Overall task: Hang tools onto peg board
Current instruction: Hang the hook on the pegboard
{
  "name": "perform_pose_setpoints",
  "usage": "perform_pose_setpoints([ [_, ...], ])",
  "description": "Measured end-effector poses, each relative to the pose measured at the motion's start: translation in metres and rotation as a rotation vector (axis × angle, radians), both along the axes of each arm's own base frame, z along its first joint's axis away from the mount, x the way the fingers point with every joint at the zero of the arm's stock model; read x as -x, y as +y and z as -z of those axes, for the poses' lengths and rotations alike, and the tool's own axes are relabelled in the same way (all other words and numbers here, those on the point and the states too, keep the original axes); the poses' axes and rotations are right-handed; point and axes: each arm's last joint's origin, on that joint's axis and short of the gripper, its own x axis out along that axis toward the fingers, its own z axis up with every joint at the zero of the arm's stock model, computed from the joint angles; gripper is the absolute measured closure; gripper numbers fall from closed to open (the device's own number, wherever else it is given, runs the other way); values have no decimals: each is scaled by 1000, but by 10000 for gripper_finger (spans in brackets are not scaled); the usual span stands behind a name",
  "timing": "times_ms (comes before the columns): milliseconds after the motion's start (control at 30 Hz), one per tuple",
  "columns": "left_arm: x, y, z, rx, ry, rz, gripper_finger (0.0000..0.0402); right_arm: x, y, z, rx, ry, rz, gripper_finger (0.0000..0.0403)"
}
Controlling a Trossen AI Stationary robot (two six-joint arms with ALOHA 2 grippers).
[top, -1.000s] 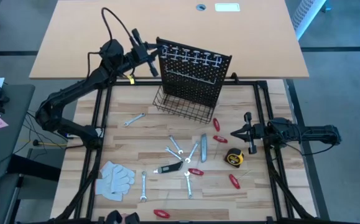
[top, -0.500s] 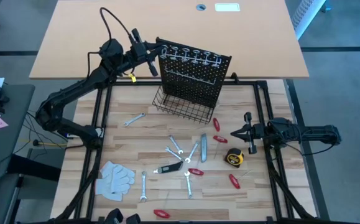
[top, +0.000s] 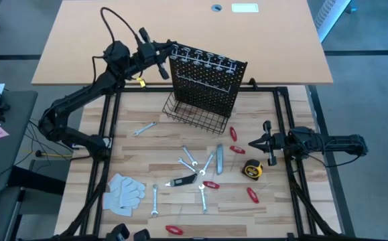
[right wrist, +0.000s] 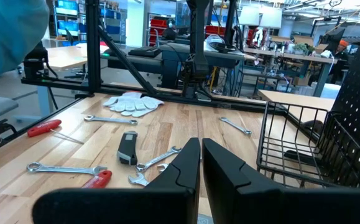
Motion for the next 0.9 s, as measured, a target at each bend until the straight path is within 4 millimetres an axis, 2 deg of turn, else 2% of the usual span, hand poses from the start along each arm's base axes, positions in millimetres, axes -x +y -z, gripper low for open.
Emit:
perform_pose_setpoints([
  [167, 0, 2, 5, 65, 25, 8, 395, 0, 0, 0, 0, 0, 0, 376],
  [500, -3, 6, 8, 68, 28, 8, 396, 0, 0, 0, 0, 0, 0, 376],
  [667, -10, 15, 13, 53, 16, 21, 396, 0, 0, 0, 0, 0, 0, 376],
  [900, -11, 16, 14, -5, 30, 3, 395, 0, 0, 0, 0, 0, 0, 376],
])
